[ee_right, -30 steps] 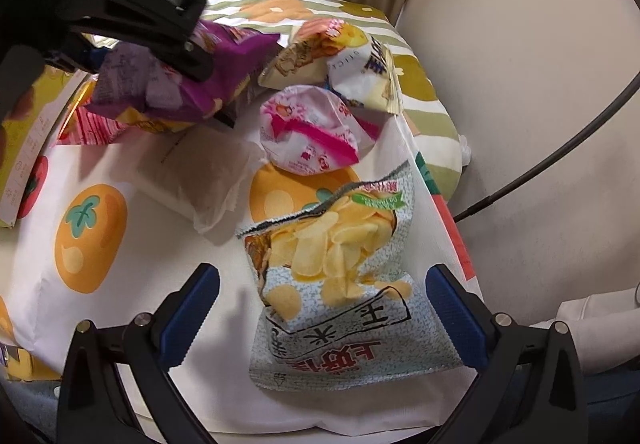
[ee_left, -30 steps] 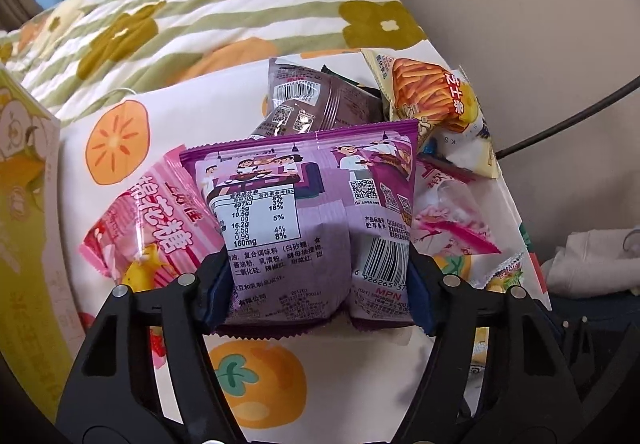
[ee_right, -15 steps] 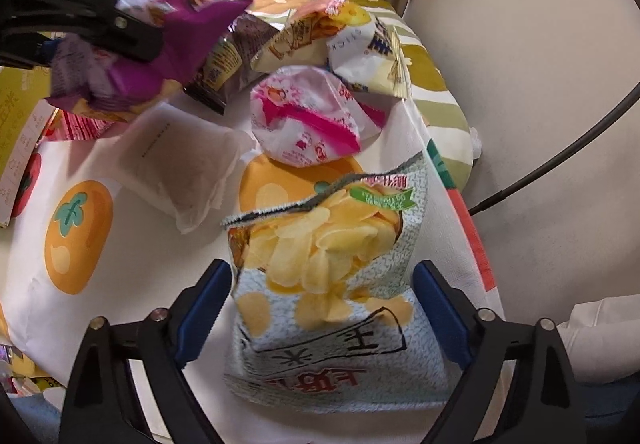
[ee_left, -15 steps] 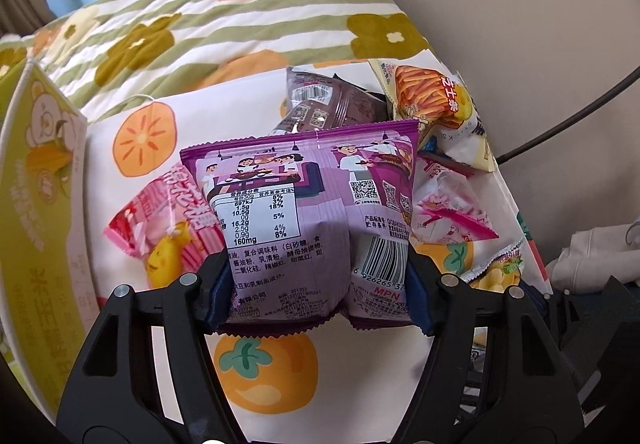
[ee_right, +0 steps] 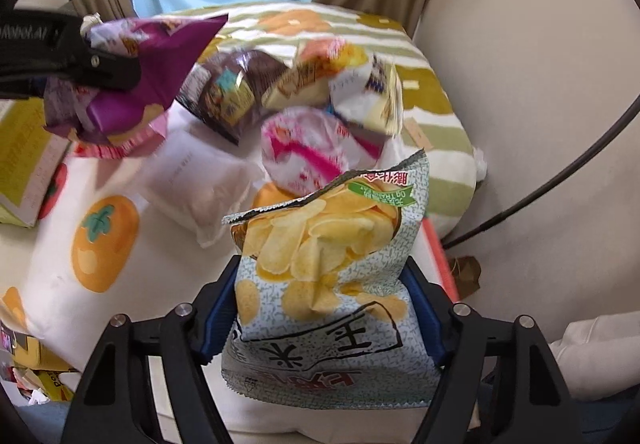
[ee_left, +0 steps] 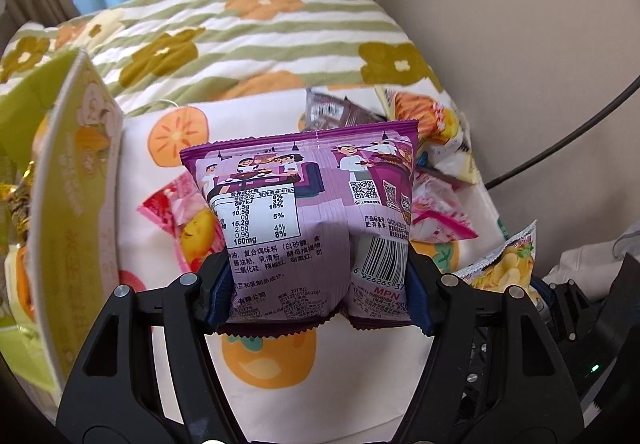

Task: Organize snacks
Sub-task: 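Drop the purple packet in the box with left tool while right tool drops chip bag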

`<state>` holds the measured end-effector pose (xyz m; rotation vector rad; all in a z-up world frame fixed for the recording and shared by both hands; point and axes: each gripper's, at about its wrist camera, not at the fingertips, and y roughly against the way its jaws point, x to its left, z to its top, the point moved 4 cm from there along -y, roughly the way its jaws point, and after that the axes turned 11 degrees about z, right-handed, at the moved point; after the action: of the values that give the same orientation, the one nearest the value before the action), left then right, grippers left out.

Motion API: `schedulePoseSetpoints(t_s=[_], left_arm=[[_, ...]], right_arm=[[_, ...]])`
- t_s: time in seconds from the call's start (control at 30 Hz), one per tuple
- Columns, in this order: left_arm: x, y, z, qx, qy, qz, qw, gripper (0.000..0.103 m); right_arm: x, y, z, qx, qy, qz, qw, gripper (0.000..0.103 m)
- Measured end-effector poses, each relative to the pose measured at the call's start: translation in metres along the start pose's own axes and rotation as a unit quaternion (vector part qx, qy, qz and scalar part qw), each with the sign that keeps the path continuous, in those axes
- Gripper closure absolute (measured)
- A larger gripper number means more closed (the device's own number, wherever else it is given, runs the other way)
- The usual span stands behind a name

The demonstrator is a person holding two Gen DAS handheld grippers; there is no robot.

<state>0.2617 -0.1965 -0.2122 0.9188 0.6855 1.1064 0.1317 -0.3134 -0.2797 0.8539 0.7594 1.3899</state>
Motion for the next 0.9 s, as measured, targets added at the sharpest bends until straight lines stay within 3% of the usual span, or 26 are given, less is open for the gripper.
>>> schedulePoseSetpoints(t_s=[0.23, 0.37, 0.67, 0.9], left_arm=[[0.029, 0.056, 0.000, -0.045, 0.056, 0.007, 0.9974, 0.037], [0.060, 0.091, 0.003, -0.075, 0.090, 0.024, 0.9928, 0.037], [0.162, 0.149, -0.005, -0.130, 0.165, 0.065, 0.9755, 0.037], [0.251, 0.154, -0.018, -0.121, 0.186, 0.101, 0.9699, 0.037]], right_arm=[[0.015, 0.049, 0.032, -0.045, 0.038, 0.023, 0.998, 0.032], [0.030, 0.073, 0.068, -0.080, 0.073, 0.045, 0.993, 0.032], [0.118, 0.109, 0.126, -0.123, 0.123, 0.152, 0.973, 0.032], [0.203, 0.105, 0.158, -0.125, 0.137, 0.214, 0.959, 0.032]])
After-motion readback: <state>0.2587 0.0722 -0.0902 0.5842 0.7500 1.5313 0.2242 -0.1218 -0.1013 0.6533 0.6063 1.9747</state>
